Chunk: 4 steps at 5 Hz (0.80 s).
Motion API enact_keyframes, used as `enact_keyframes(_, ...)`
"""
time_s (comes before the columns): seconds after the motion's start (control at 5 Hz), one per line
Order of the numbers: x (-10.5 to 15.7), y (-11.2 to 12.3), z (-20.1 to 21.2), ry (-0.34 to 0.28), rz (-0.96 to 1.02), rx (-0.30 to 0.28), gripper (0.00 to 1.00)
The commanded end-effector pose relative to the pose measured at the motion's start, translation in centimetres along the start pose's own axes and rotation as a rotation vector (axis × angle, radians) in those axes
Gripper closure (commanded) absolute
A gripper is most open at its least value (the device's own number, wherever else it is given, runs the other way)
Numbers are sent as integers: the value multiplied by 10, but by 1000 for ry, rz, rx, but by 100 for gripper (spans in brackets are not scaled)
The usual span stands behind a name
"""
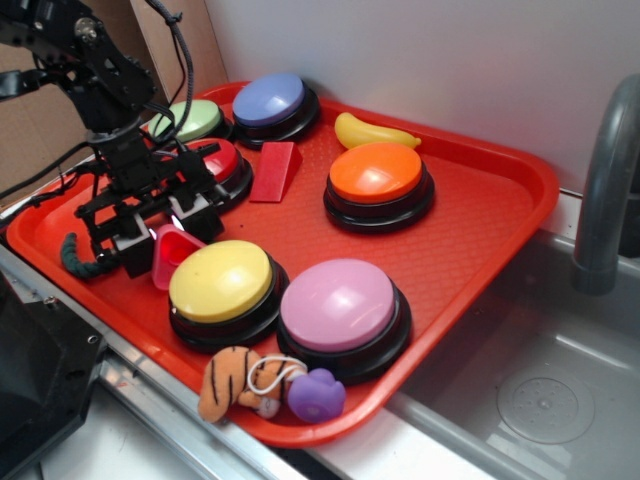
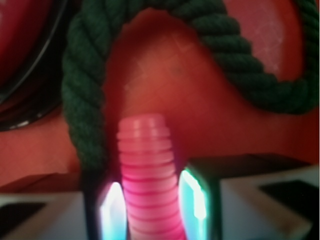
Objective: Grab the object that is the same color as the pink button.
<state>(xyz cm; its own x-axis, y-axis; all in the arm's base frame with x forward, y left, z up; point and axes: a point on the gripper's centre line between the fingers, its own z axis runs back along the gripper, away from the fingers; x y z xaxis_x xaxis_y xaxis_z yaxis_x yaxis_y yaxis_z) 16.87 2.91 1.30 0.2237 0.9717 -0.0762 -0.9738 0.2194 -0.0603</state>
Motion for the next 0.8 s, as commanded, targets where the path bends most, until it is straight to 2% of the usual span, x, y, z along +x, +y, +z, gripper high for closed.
enact_keyframes(0.0, 5, 1, 13, -51, -88, -2, 100)
enact_keyframes(0.2, 7, -5, 42, -81, -215, -7, 100)
enact_keyframes(0.4, 6, -13, 72, -76, -387, 1, 100)
enact_keyframes(0.6, -6, -26, 97, -105, -610, 16, 100)
